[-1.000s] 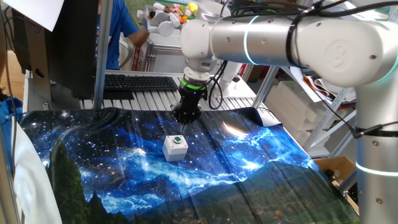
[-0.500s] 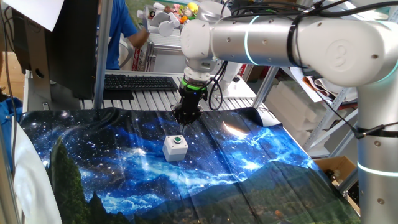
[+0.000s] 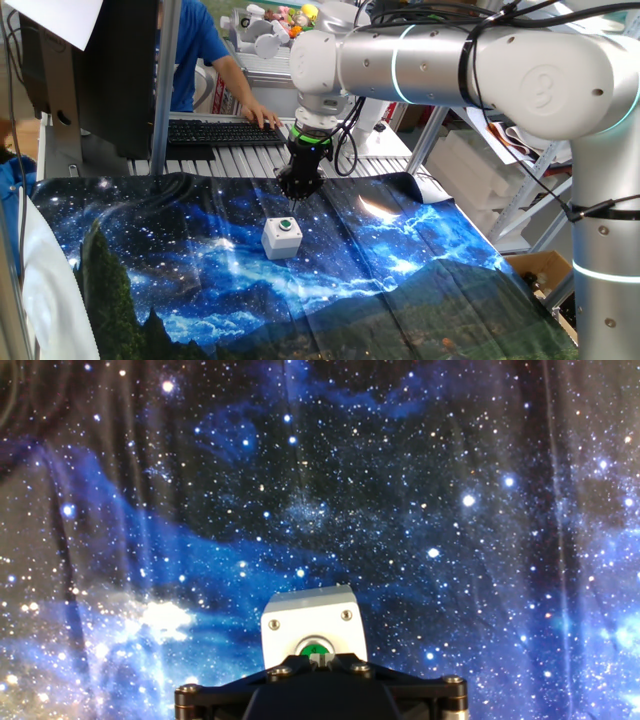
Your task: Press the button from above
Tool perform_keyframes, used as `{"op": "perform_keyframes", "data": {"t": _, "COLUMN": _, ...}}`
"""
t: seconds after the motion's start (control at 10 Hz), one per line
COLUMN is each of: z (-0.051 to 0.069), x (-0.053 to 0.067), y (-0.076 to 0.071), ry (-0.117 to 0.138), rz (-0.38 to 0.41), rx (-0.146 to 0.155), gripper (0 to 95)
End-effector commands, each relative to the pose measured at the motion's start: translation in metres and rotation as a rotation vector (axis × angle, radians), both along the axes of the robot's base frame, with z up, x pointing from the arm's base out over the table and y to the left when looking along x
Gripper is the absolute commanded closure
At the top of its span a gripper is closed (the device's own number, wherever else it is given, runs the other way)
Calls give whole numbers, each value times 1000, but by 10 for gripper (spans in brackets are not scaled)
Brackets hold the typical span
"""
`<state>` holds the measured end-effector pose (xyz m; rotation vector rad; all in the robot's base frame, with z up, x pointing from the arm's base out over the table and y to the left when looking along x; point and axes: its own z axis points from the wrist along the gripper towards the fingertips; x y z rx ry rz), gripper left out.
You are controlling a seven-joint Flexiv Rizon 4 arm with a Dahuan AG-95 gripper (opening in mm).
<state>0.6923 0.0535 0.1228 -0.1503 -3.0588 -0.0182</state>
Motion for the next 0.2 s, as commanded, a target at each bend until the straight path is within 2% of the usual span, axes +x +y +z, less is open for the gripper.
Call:
{"op": "perform_keyframes", "data": {"t": 0.1, "z": 0, "x": -1, "y": 0, "ry": -2, "rz": -2, "rx": -1, "gripper": 950}}
{"op": "perform_keyframes", "data": {"t": 0.2, "z": 0, "x": -1, "y": 0, "ry": -3, "rz": -4, "rx": -2, "gripper": 950}}
